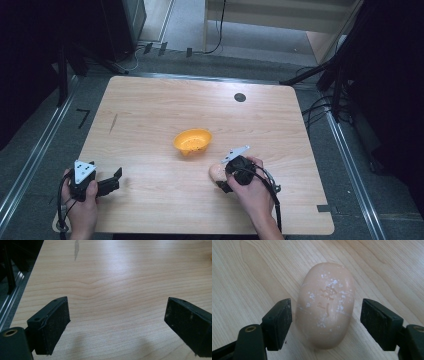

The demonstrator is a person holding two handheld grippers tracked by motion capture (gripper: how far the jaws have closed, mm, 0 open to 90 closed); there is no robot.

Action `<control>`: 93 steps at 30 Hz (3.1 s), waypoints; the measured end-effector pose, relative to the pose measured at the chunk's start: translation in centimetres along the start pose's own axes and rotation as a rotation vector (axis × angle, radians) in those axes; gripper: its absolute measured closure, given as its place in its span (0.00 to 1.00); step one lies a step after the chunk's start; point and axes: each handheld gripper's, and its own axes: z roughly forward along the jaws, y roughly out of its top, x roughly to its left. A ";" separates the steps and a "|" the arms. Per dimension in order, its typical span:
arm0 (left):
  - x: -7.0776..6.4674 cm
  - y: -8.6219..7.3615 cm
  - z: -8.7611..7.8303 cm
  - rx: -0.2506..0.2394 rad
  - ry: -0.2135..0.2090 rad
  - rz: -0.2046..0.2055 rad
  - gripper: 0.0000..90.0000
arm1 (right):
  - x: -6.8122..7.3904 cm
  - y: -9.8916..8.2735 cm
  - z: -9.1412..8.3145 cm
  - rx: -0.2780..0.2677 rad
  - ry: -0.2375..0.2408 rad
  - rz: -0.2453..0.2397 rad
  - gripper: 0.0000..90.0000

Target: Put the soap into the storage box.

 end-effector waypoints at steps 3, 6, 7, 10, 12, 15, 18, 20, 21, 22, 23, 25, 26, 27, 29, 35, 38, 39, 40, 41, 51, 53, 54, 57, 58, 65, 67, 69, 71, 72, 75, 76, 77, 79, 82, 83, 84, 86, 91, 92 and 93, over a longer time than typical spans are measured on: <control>0.0 0.0 0.0 0.000 -0.002 0.001 0.07 | 0.1 0.1 0.2 0.003 -0.010 0.003 0.31; 0.0 0.0 0.0 0.001 -0.002 0.000 0.07 | 0.2 0.2 0.5 0.014 -0.014 0.016 0.32; 0.0 0.0 0.0 0.001 -0.002 -0.001 0.07 | 0.2 0.3 0.5 0.016 -0.015 0.012 0.32; 0.0 0.0 0.0 0.001 -0.002 0.000 0.07 | 0.3 0.4 0.7 0.024 -0.027 0.021 0.33; 0.0 0.0 0.0 0.002 -0.003 0.000 0.07 | 0.4 0.4 0.9 0.029 -0.029 0.026 0.33; 0.0 0.0 0.0 0.000 -0.004 0.001 0.07 | 0.5 0.5 1.1 0.038 -0.028 0.030 0.32; 0.0 0.0 0.0 -0.002 -0.007 0.001 0.07 | 0.5 0.6 1.3 0.047 -0.033 0.032 0.31; 0.0 0.0 0.0 -0.002 -0.007 0.001 0.07 | 0.6 0.6 1.3 0.052 -0.036 0.033 0.31; 0.0 0.0 0.0 -0.001 -0.006 0.001 0.07 | 0.5 0.6 1.4 0.055 -0.038 0.030 0.31; 0.0 0.0 0.0 -0.001 -0.007 0.002 0.07 | 0.5 0.6 1.5 0.056 -0.039 0.027 0.31; 0.0 0.0 0.0 -0.001 -0.006 0.001 0.07 | 0.6 0.6 1.5 0.061 -0.041 0.032 0.32; 0.0 0.0 0.0 -0.001 -0.006 0.000 0.07 | 0.6 0.6 1.7 0.069 -0.049 0.029 0.32; 0.0 0.0 0.0 -0.001 -0.006 0.001 0.07 | 0.7 0.6 1.7 0.073 -0.051 0.028 0.32; 0.0 0.0 0.0 -0.001 -0.007 0.001 0.07 | 0.7 0.6 1.8 0.076 -0.054 0.026 0.32; 0.0 0.0 0.0 -0.003 -0.010 0.001 0.07 | 0.7 0.6 1.9 0.078 -0.058 0.024 0.32; 0.0 0.0 0.0 -0.003 -0.010 0.001 0.07 | 0.9 0.6 2.3 0.086 -0.053 0.021 0.30; 0.0 0.0 0.0 -0.002 -0.009 0.002 0.07 | 0.8 0.5 2.3 0.084 -0.051 0.018 0.30; 0.0 0.0 0.0 -0.002 -0.009 0.002 0.07 | 0.8 0.6 2.3 0.088 -0.051 0.018 0.30; 0.0 0.0 0.0 -0.002 -0.009 0.002 0.07 | 0.8 0.6 2.3 0.088 -0.051 0.018 0.30; 0.0 0.0 0.0 -0.002 -0.009 0.002 0.07 | 0.8 0.6 2.3 0.090 -0.051 0.013 0.29; 0.0 0.0 0.0 -0.002 -0.013 0.001 0.07 | 0.6 0.8 2.2 0.098 -0.039 -0.008 0.34; 0.0 0.0 0.0 -0.002 -0.013 0.000 0.07 | 0.6 0.7 2.2 0.095 -0.038 -0.012 0.35; 0.1 0.0 0.0 -0.002 -0.014 0.000 0.07 | 0.6 0.7 2.2 0.097 -0.037 -0.013 0.35; 0.1 0.0 0.0 -0.003 -0.014 -0.004 0.07 | 0.5 0.7 2.2 0.100 -0.026 -0.029 0.35; 0.1 0.0 0.0 -0.003 -0.015 -0.004 0.07 | 0.5 0.7 2.2 0.100 -0.024 -0.034 0.35; 0.1 0.0 0.0 -0.003 -0.019 -0.007 0.07 | 0.2 0.6 2.0 0.104 -0.005 -0.069 0.35; 0.1 0.0 0.0 -0.003 -0.018 -0.006 0.07 | 0.0 0.6 2.0 0.110 -0.002 -0.081 0.35; 0.1 0.0 0.0 -0.003 -0.019 -0.006 0.07 | 0.0 0.5 1.9 0.110 -0.002 -0.080 0.35; 0.1 0.0 0.0 -0.003 -0.019 -0.007 0.07 | 0.0 0.5 1.9 0.108 -0.002 -0.094 0.35; 0.1 0.0 0.0 -0.003 -0.019 -0.007 0.07 | 0.0 0.5 1.9 0.111 -0.004 -0.096 0.35; 0.2 0.0 0.0 -0.002 -0.021 -0.007 0.08 | -0.1 0.4 1.8 0.109 -0.001 -0.113 0.35; 0.2 0.0 0.0 -0.002 -0.021 -0.007 0.07 | -0.1 0.4 1.7 0.109 -0.002 -0.122 0.35; 0.2 0.0 0.0 -0.002 -0.021 -0.007 0.08 | -0.1 0.5 1.6 0.111 0.000 -0.126 0.35; 0.2 0.0 0.0 -0.002 -0.022 -0.007 0.08 | -0.2 0.5 1.5 0.110 -0.001 -0.143 0.35; 0.1 0.0 0.0 -0.002 -0.021 -0.008 0.07 | -0.3 0.7 1.2 0.101 0.009 -0.160 0.35; 0.1 0.0 0.0 -0.002 -0.021 -0.008 0.08 | -0.4 0.8 1.1 0.100 0.019 -0.179 0.36; 0.2 0.0 0.0 -0.001 -0.020 -0.007 0.08 | -0.4 0.8 1.1 0.100 0.019 -0.179 0.36; 0.1 0.0 0.0 -0.004 -0.021 -0.008 0.08 | -0.5 1.0 1.0 0.098 0.022 -0.195 0.36; 0.2 0.0 0.0 -0.003 -0.021 -0.009 0.08 | -0.6 1.5 0.8 0.104 0.029 -0.248 0.36; 0.2 0.0 0.0 -0.003 -0.021 -0.009 0.07 | -0.6 1.6 0.7 0.105 0.039 -0.248 0.36; 0.2 0.0 0.0 -0.003 -0.022 -0.009 0.08 | -0.8 1.8 0.7 0.095 0.044 -0.258 0.36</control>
